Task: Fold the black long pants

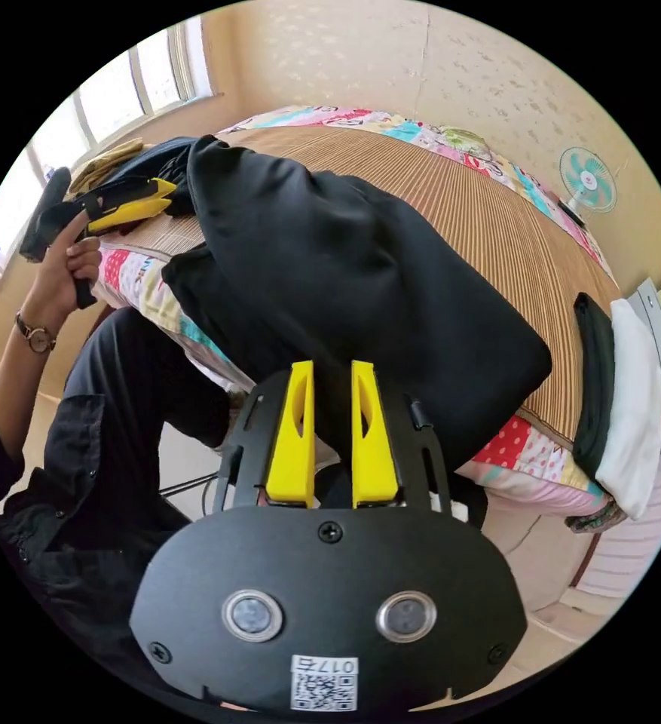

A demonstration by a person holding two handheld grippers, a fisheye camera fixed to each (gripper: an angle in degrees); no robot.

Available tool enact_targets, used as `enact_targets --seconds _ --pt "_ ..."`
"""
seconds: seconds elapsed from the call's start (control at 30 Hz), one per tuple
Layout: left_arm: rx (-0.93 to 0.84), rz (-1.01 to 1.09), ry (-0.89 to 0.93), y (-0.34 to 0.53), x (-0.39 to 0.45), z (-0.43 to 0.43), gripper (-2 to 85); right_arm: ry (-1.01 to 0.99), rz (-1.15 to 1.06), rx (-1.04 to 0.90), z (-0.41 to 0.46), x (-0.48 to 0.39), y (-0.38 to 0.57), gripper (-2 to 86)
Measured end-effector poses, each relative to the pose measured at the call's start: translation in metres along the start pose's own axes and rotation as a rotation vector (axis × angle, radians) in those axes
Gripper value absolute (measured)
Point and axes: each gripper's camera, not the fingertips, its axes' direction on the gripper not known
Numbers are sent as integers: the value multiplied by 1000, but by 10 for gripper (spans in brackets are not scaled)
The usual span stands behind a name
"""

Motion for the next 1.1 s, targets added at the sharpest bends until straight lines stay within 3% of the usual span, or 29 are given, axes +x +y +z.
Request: enact_targets --seconds 0.1,0.2,0.27,0.37,0.5,0.63,0.77,0.9,1.1 --pt "-5 -45 83 -21 -17 13 43 -89 49 14 -4 13 -2 41" --pt "-118 -43 209 -40 -30 32 2 -369 145 78 -14 58 -1 34" --pt "-99 -21 331 -44 -36 20 -4 -651 190 128 -23 114 -9 30" --pt "-2 38 448 -42 -45 -22 -7 -825 260 186 -43 179 -31 28" --pt "74 162 627 -36 -38 -74 -8 -633 222 211 -86 211 -111 26" --pt "209 296 732 -14 -18 -119 -8 -363 235 384 -157 228 -279 30" --pt "256 203 459 17 -15 -133 -6 -106 348 552 -161 223 -387 69" --pt "166 178 309 43 -15 -121 22 -117 320 418 -87 197 -404 102" --pt "-42 117 315 10 -12 -53 94 -155 139 186 64 168 -295 123"
